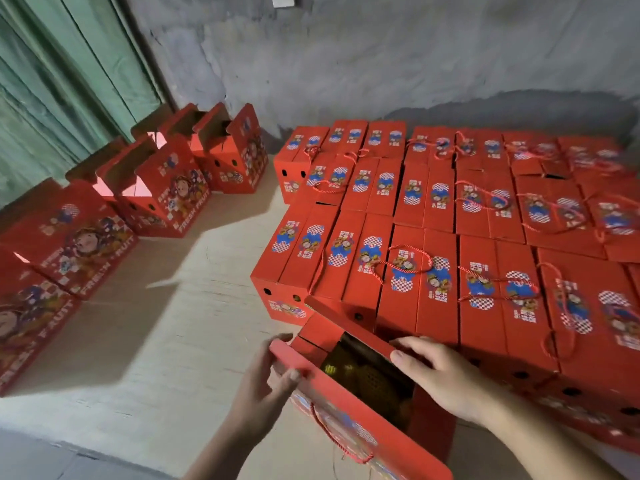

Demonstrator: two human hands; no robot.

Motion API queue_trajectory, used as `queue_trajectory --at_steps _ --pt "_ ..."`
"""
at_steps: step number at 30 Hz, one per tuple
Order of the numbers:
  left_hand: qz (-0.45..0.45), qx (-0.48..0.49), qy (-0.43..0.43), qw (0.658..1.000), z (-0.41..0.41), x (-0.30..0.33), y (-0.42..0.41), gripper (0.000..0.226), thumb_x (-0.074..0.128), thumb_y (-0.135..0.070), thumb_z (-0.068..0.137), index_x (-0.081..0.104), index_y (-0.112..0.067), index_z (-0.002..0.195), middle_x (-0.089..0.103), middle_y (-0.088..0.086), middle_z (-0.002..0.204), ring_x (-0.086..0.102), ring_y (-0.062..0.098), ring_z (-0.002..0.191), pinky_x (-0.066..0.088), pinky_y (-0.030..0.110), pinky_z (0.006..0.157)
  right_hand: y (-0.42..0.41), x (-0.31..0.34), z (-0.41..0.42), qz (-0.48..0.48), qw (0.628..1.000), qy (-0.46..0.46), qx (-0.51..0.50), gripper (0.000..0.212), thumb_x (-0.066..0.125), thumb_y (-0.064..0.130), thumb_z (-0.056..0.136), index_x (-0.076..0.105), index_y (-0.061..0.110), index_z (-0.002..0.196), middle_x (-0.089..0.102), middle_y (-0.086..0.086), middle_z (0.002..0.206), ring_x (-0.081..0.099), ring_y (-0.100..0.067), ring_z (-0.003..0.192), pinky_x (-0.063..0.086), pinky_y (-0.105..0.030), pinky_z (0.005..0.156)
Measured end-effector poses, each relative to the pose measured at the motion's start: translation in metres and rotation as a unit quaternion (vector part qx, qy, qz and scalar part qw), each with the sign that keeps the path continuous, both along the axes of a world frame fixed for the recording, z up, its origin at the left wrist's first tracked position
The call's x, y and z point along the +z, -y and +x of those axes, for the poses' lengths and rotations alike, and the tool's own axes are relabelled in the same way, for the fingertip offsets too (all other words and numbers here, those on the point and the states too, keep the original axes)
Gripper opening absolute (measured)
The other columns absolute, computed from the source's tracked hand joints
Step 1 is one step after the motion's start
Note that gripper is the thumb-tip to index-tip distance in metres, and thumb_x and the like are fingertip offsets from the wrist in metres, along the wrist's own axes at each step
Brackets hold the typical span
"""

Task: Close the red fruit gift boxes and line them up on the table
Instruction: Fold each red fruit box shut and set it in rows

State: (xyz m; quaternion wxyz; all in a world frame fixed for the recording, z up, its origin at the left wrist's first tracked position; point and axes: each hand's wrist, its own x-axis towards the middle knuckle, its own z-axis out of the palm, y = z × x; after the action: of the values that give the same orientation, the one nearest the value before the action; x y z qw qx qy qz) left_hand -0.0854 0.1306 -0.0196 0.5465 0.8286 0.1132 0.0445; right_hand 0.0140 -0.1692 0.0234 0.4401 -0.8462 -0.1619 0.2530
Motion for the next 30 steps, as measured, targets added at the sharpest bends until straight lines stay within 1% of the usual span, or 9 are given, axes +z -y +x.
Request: queue_trajectory --at_steps 4,9,12,15,18,21,25,27,30 --pt "0.032 0.012 -0.04 0.999 0.015 -0.006 -0.004 0.071 0.06 -0.095 0.063 0.065 -0.037 0.104 0.058 0.003 0.1 0.055 -0.003 0.091 0.042 0.011 0.071 0.003 0.009 -0.003 -0.024 0.999 0.047 -0.015 0.059 0.047 0.087 0.081 0.063 0.051 0.126 0.064 0.036 0.121 0.057 0.013 0.116 0.049 -0.029 0.103" --pt "0.092 0.017 -0.089 0.992 -0.009 -0.014 -0.008 0.074 0.059 -0.102 0.047 0.069 -0.046 0.095 0.053 0.003 0.092 0.058 0.003 0.083 0.045 0.015 0.073 -0.001 0.001 -0.013 -0.127 0.961 0.244 0.043 0.047 0.049 0.074 0.092 0.067 0.045 0.124 0.064 0.035 0.119 0.065 0.013 0.099 0.058 -0.019 0.078" --pt "0.097 0.045 -0.077 0.991 -0.023 -0.015 -0.004 0.075 0.054 -0.103 0.048 0.061 -0.054 0.104 0.054 0.003 0.089 0.059 0.013 0.087 0.049 0.025 0.082 -0.003 -0.01 -0.019 -0.156 0.893 0.414 0.088 0.031 0.053 0.023 0.092 0.081 0.025 0.106 0.073 0.015 0.112 0.069 0.001 0.067 0.05 -0.013 0.049" --pt "0.139 0.023 -0.11 0.984 -0.016 -0.008 0.001 0.068 0.05 -0.096 0.057 0.054 -0.056 0.113 0.052 -0.004 0.095 0.054 0.018 0.1 0.043 0.029 0.09 -0.003 -0.023 -0.022 -0.193 0.845 0.493 0.077 0.036 0.086 -0.004 0.068 0.084 0.016 0.098 0.077 0.001 0.105 0.075 -0.012 0.076 0.059 -0.022 0.06" --pt "0.133 0.034 -0.107 0.985 -0.011 -0.004 0.006 0.07 0.048 -0.094 0.055 0.045 -0.056 0.113 0.046 -0.01 0.098 0.045 0.018 0.1 0.035 0.031 0.089 0.0 -0.029 -0.022 -0.221 0.865 0.448 0.047 0.066 0.098 -0.011 0.039 0.083 0.013 0.099 0.077 -0.007 0.103 0.076 -0.017 0.074 0.059 -0.027 0.054" --pt "0.076 0.064 -0.078 0.992 -0.01 -0.006 0.008 0.073 0.058 -0.091 0.054 0.043 -0.056 0.116 0.049 -0.008 0.102 0.045 0.018 0.102 0.038 0.034 0.091 0.001 -0.028 -0.016 -0.245 0.869 0.421 0.084 0.071 0.095 -0.015 0.043 0.082 0.015 0.106 0.076 -0.002 0.102 0.072 -0.011 0.066 0.047 -0.015 0.047" --pt "0.052 0.058 -0.036 0.996 -0.008 -0.007 0.003 0.079 0.065 -0.091 0.049 0.046 -0.044 0.109 0.063 -0.01 0.096 0.052 0.01 0.102 0.038 0.037 0.093 0.008 -0.025 -0.006 -0.262 0.931 0.208 0.146 0.089 0.046 -0.02 0.09 0.032 0.038 0.156 0.034 0.018 0.152 0.05 -0.005 0.13 0.04 -0.014 0.087" --pt "0.058 0.039 -0.03 0.997 -0.01 -0.009 -0.002 0.081 0.061 -0.096 0.047 0.05 -0.046 0.111 0.062 -0.01 0.101 0.05 0.005 0.105 0.037 0.035 0.092 0.012 -0.02 -0.003 -0.228 0.957 0.084 0.157 0.067 0.058 0.011 0.103 0.034 0.05 0.152 0.028 0.029 0.149 0.042 0.0 0.135 0.037 -0.017 0.102" --pt "0.098 0.007 -0.022 0.995 -0.007 -0.016 -0.006 0.069 0.052 -0.101 0.056 0.045 -0.065 0.114 0.052 -0.018 0.112 0.044 0.003 0.107 0.035 0.033 0.092 0.013 0.002 0.002 -0.137 0.978 -0.008 0.154 0.062 0.062 0.075 0.085 0.041 0.063 0.142 0.035 0.035 0.142 0.039 0.007 0.135 0.033 -0.029 0.116"
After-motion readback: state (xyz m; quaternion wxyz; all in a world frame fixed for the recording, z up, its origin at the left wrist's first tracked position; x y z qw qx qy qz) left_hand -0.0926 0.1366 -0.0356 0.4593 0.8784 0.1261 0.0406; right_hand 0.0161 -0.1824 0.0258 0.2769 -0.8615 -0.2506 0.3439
